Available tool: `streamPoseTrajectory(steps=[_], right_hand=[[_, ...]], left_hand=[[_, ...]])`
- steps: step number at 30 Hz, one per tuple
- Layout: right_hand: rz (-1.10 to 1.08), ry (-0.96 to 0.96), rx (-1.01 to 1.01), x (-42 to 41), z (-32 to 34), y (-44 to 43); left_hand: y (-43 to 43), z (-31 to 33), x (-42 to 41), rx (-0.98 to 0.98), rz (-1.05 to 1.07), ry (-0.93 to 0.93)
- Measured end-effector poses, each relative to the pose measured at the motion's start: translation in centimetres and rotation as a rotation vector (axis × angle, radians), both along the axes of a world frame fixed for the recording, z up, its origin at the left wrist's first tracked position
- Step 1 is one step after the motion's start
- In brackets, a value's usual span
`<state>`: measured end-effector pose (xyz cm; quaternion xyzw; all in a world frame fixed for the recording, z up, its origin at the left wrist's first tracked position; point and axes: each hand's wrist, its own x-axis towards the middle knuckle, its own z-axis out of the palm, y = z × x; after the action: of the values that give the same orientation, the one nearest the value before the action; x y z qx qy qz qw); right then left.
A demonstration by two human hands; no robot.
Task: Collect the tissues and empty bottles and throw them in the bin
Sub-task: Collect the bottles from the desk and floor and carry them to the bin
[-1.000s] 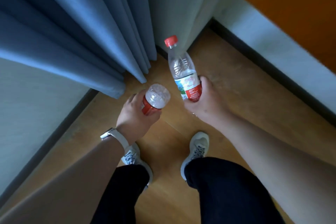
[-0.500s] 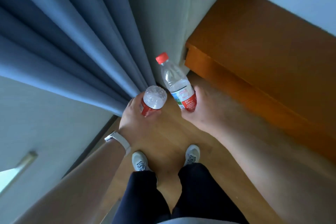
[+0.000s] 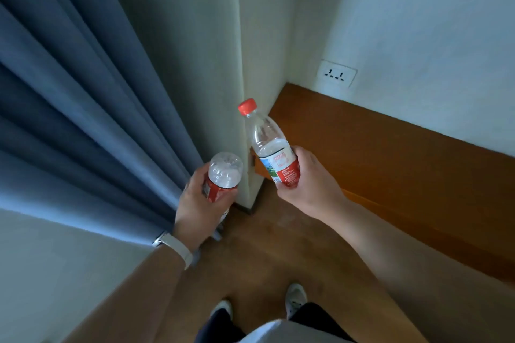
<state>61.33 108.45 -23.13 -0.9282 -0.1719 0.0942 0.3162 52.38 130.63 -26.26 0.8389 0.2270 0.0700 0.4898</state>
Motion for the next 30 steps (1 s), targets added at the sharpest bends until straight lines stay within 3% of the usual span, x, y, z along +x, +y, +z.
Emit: streamPoseTrajectory(steps=[14, 30], right_hand=[[-0.527, -0.079, -0.058, -12.1, 6.2, 0.6], [-0.996, -0.18, 0.066, -26.4, 10.1, -10.7]], left_hand=[[2.5, 5.7, 1.3, -0.089, -0.537, -0.161], [-12.3, 10.4, -3.9, -0.104, -1.011, -0.194]])
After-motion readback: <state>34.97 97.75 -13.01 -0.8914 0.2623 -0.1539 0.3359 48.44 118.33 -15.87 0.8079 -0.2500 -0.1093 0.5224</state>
